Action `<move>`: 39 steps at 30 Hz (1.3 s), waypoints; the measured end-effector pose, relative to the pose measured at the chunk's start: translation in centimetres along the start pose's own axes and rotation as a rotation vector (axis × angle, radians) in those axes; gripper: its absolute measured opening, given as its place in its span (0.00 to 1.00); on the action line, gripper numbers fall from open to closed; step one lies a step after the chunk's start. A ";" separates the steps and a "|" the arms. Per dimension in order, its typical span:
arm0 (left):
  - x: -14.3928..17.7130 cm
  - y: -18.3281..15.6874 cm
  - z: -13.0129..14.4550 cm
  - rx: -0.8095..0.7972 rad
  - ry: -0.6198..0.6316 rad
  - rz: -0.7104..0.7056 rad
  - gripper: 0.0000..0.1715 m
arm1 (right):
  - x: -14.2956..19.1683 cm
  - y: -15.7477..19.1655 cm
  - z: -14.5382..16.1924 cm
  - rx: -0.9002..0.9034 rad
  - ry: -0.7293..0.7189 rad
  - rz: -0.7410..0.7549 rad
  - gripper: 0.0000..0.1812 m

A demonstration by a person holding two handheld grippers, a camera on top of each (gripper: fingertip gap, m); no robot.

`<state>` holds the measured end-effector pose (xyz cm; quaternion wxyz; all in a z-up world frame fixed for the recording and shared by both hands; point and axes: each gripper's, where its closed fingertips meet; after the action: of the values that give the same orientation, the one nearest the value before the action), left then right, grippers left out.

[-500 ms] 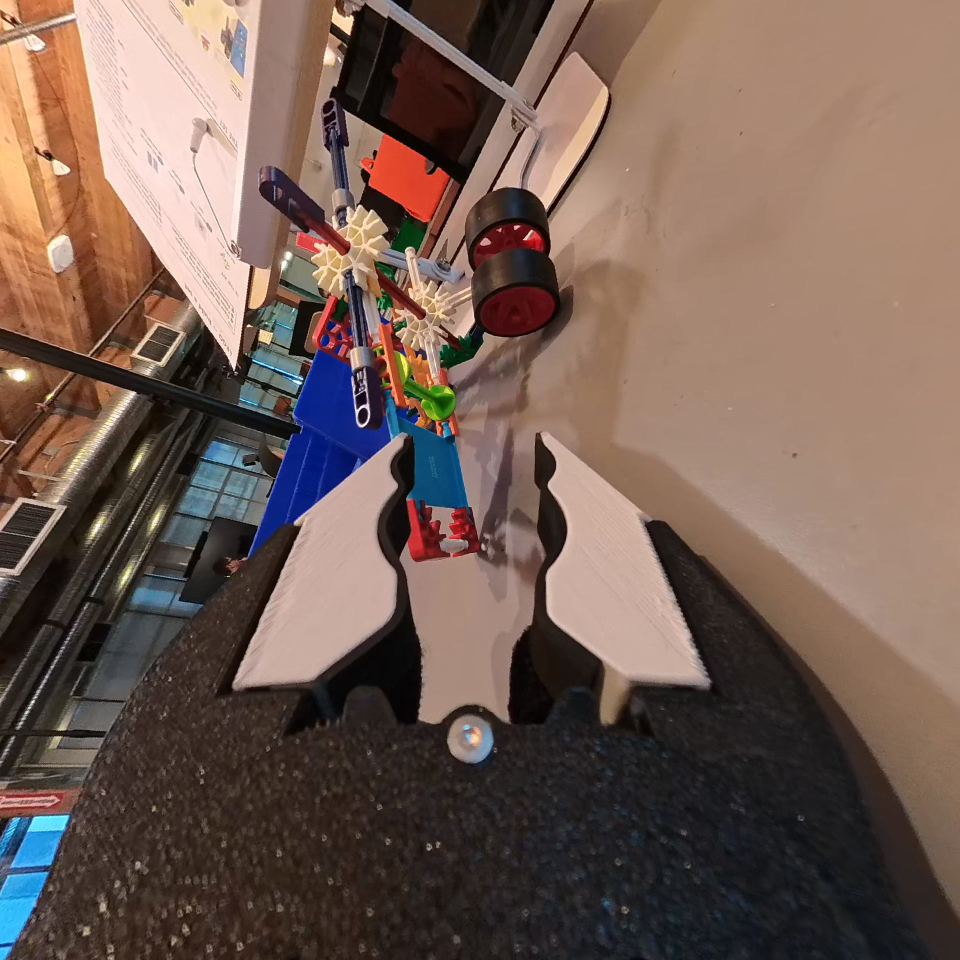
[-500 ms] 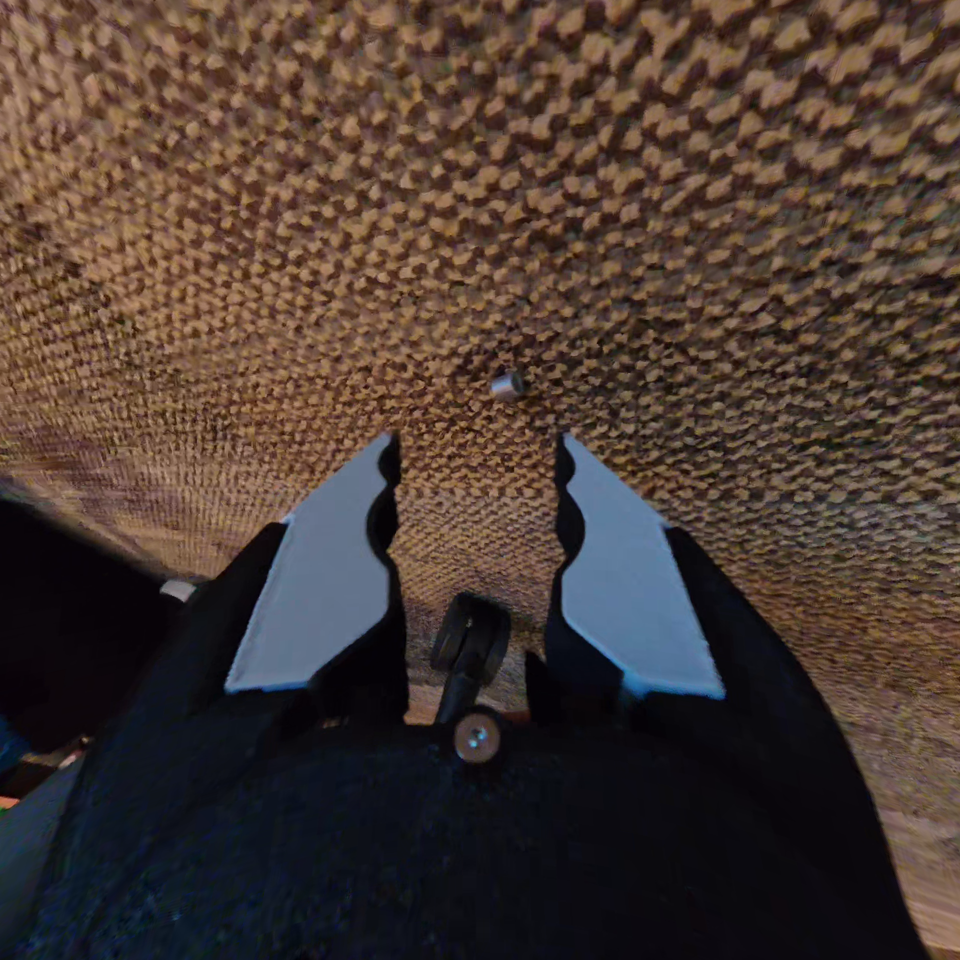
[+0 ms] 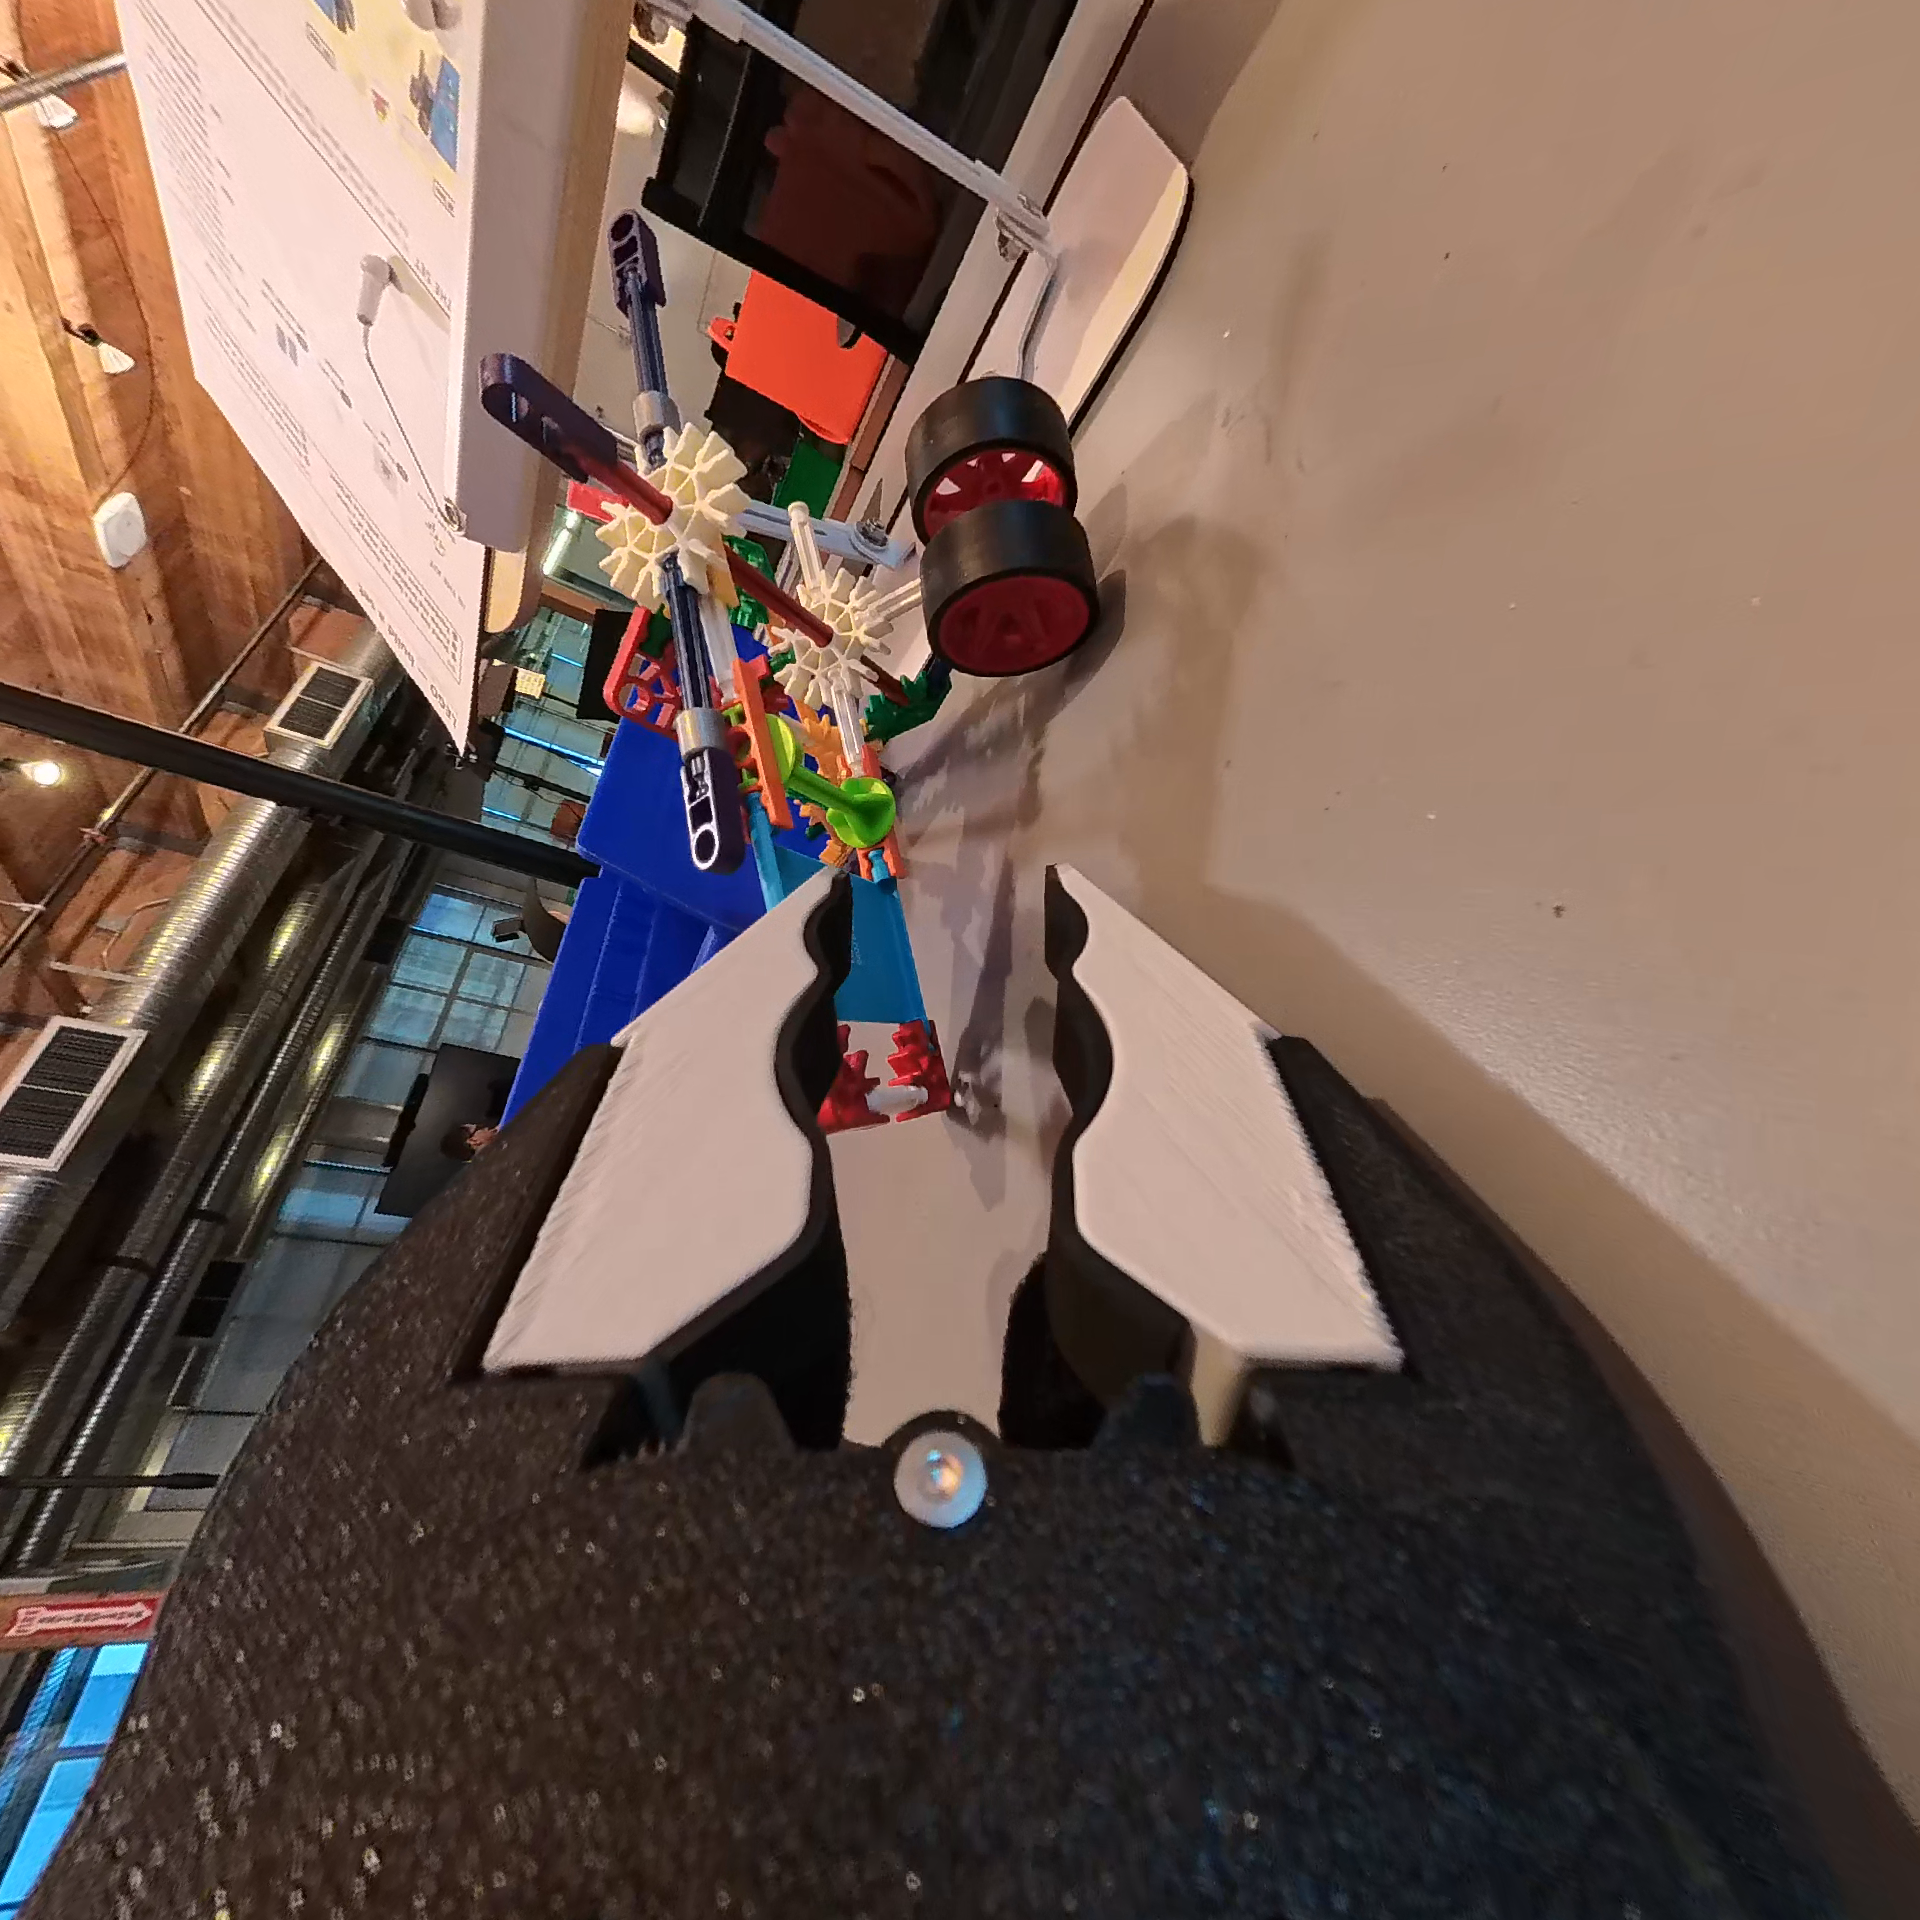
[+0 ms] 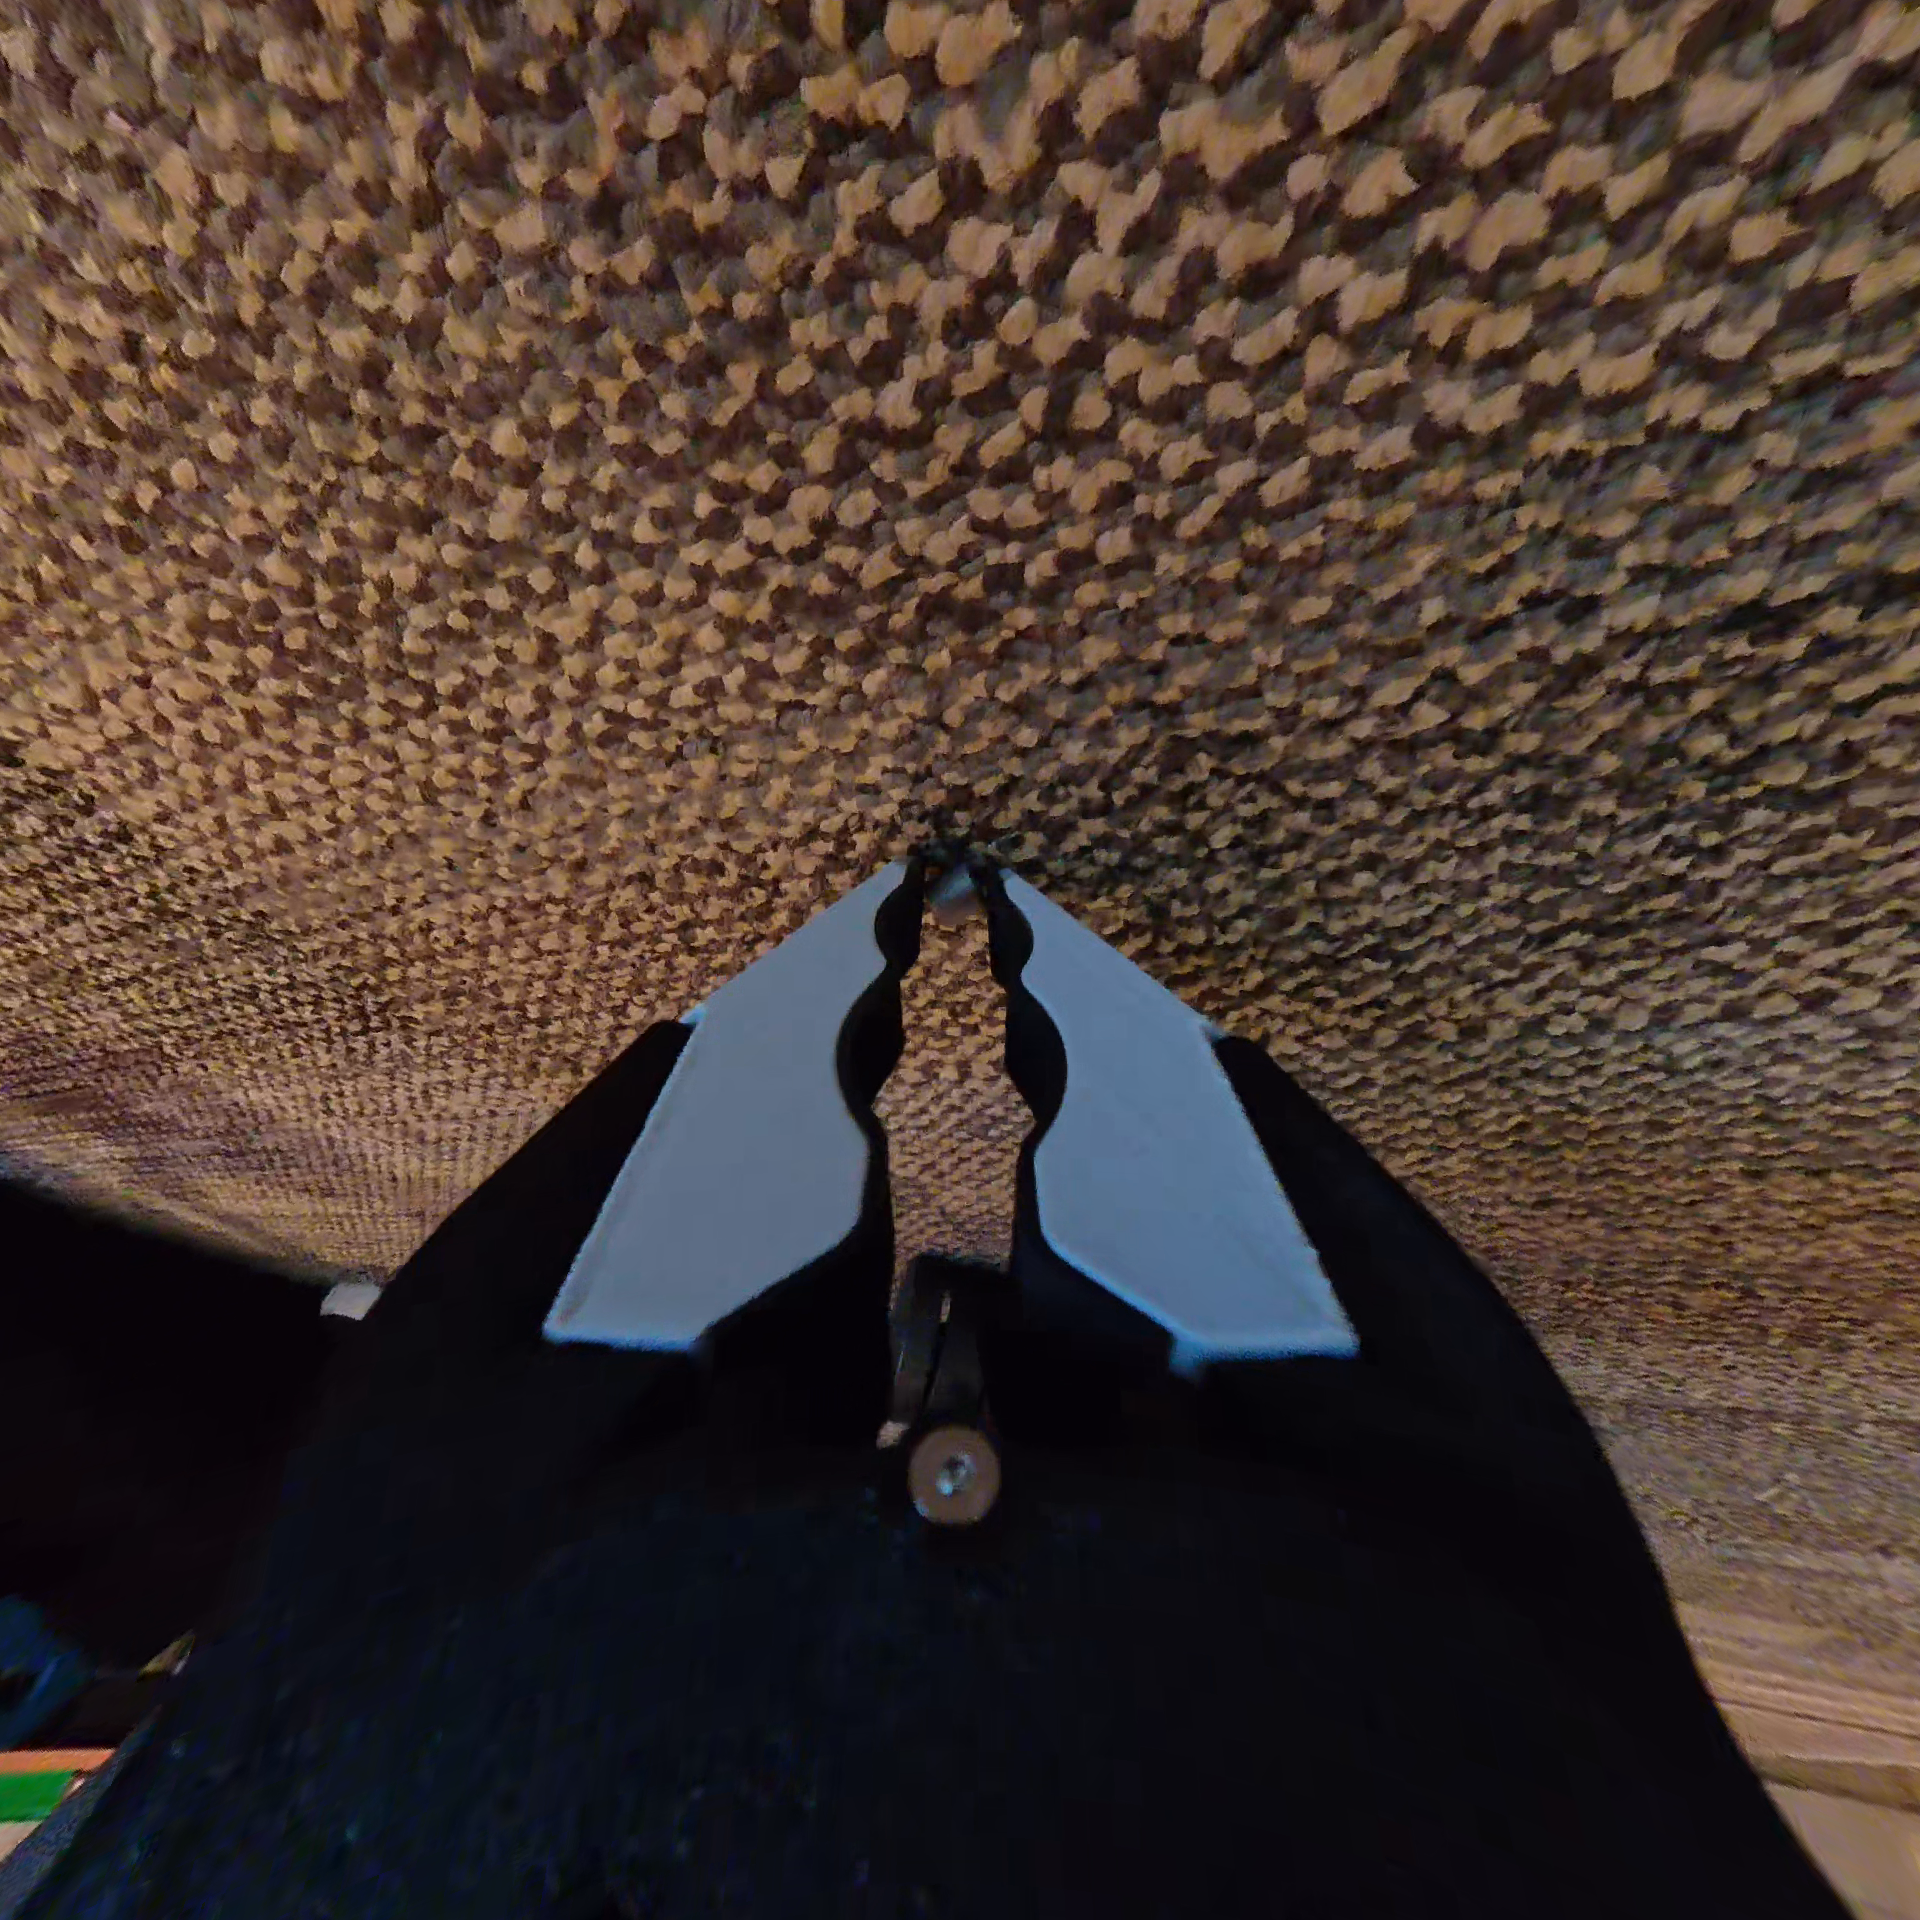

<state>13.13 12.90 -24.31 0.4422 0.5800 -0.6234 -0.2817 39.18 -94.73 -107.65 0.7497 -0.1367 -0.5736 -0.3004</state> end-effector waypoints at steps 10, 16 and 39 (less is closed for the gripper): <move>0.0 0.0 0.0 -0.003 0.000 -0.004 0.21 | 3.9 6.2 -0.8 0.003 -0.024 -0.376 0.05; 0.1 0.3 0.1 0.008 0.011 -0.017 0.21 | 13.4 18.9 1.9 0.328 -0.019 -0.675 0.05; 2.8 6.2 3.9 0.306 -0.269 0.029 0.20 | 65.9 52.2 63.9 1.996 0.000 -1.565 0.05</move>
<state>6.95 10.60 -20.10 0.2658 0.5885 -0.7208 -0.2520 31.77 -38.10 -18.79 0.1493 0.8602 -0.4772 -0.1002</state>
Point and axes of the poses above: each gripper's, where its closed fingertips meet, x back along the fingers, z out of its underside, y = z × x across the jaws, and after that the axes turned 2 degrees about z, right-handed
